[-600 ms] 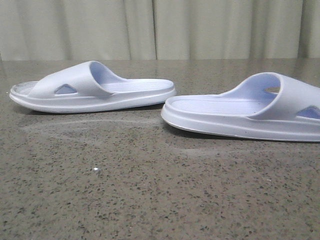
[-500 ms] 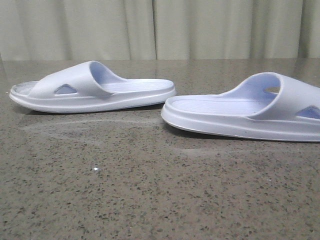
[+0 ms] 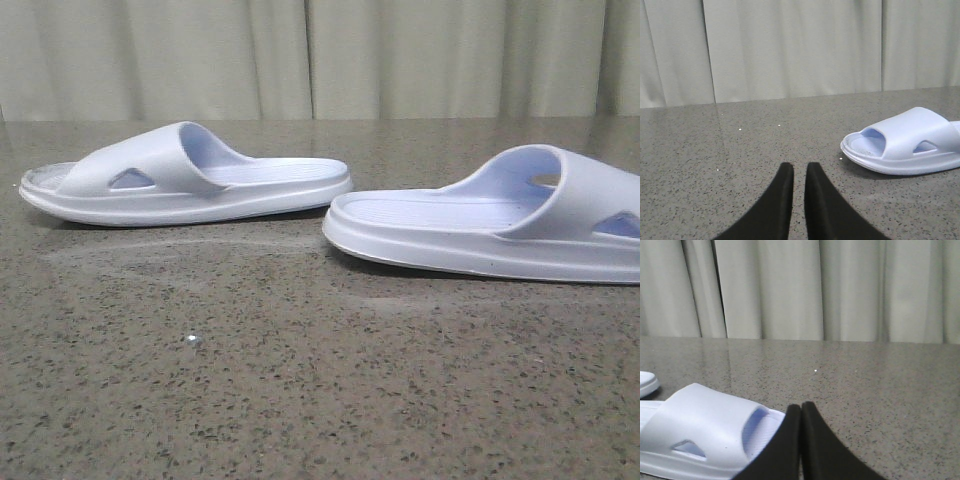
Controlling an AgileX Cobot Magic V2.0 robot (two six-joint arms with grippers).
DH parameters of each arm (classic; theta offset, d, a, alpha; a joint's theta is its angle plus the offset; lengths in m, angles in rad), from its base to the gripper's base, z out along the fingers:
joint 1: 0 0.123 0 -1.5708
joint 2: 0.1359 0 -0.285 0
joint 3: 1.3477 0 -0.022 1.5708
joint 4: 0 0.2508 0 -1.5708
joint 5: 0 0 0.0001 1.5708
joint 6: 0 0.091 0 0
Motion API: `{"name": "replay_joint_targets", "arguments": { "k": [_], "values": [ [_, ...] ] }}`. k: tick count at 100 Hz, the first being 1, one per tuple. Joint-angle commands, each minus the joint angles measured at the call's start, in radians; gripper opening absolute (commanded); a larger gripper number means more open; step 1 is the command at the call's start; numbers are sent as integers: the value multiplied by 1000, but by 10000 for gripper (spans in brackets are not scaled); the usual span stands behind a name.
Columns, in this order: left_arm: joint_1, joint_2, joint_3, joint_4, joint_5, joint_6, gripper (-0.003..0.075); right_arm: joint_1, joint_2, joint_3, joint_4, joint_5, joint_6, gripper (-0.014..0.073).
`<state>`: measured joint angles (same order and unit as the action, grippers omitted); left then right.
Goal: Insert blue slippers together front up
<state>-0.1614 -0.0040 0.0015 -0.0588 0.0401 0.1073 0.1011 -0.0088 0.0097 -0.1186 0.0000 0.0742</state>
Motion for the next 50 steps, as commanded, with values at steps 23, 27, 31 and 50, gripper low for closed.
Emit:
{"name": "replay_joint_targets", "arguments": {
  "k": [23, 27, 31, 50],
  "values": [
    [-3, -29, 10, -5, -78, -9, 16, -3, -22, 22, -53, -78, -14, -107],
    [-3, -29, 10, -5, -81, -9, 16, -3, -22, 22, -53, -78, -14, -107],
    [-3, -29, 10, -5, -86, -9, 16, -3, -22, 22, -53, -78, -14, -107],
    [-3, -29, 10, -5, -89, -9, 16, -3, -22, 20, -53, -124, -14, -107]
  ]
}}
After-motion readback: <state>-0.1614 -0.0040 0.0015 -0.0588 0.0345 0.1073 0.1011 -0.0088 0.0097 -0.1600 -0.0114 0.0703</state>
